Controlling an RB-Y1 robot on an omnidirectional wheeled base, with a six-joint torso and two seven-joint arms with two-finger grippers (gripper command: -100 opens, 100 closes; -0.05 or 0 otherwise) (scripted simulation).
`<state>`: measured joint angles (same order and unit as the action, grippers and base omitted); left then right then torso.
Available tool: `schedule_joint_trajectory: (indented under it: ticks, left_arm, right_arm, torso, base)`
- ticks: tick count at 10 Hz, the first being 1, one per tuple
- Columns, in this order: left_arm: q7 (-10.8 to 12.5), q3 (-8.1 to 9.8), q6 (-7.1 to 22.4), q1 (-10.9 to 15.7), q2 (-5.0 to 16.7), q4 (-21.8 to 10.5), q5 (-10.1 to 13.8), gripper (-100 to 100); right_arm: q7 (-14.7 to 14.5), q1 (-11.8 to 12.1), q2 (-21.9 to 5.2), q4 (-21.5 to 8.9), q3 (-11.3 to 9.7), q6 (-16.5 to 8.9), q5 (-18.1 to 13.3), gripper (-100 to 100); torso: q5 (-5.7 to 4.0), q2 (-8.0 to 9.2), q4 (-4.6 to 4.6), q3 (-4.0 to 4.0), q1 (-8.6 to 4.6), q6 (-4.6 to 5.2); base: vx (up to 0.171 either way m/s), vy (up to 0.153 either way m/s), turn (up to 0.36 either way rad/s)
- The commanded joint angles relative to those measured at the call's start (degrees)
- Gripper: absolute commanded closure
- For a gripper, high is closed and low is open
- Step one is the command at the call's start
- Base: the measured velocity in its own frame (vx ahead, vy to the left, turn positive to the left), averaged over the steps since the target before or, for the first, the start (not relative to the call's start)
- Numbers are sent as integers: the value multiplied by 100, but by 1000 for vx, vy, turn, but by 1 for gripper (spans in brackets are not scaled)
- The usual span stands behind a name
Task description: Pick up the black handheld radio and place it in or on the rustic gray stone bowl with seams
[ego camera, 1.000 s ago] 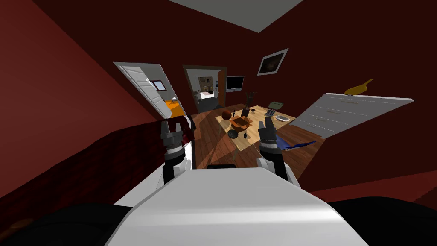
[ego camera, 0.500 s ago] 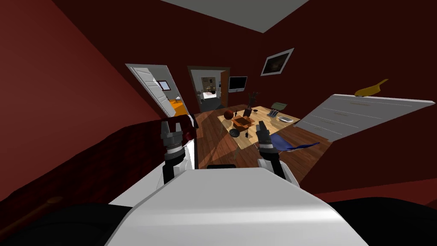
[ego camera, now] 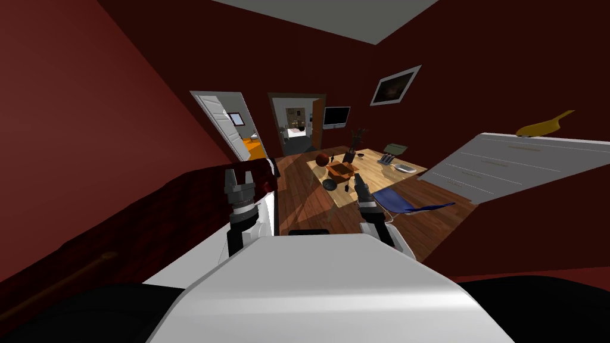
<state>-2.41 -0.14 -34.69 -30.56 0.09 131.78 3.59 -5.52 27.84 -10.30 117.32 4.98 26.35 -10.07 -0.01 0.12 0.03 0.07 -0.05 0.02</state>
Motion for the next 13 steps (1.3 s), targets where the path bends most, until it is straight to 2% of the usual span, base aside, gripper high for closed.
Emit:
schedule_joint_trajectory:
  ticks: [1, 10, 12, 13]
  left_arm:
    - [0, 0, 0, 0, 0, 0, 0, 0]
    - [0, 0, 0, 0, 0, 0, 0, 0]
    - [0, 0, 0, 0, 0, 0, 0, 0]
    - [0, 0, 0, 0, 0, 0, 0, 0]
  right_arm:
    - [-18, -40, -133, -286, 37, 26, -122, -100]
    - [-182, -248, -592, -1539, 97, -51, -603, -100]
    - [-309, -358, -831, -1972, 111, -97, -841, -100]
    - [-309, -358, -831, -2140, 111, -97, -841, -100]
  torso:
    - [0, 0, 0, 0, 0, 0]
    - [-1, -2, 0, -1, -6, -1]
    - [-2, -5, -1, -3, -9, -1]
    - [-2, -5, -1, -3, -12, 0]
  base:
    - [-30, -2, 87]
    - [-29, -10, 95]
    - [-25, -23, 148]
    - [6, 2, 10]
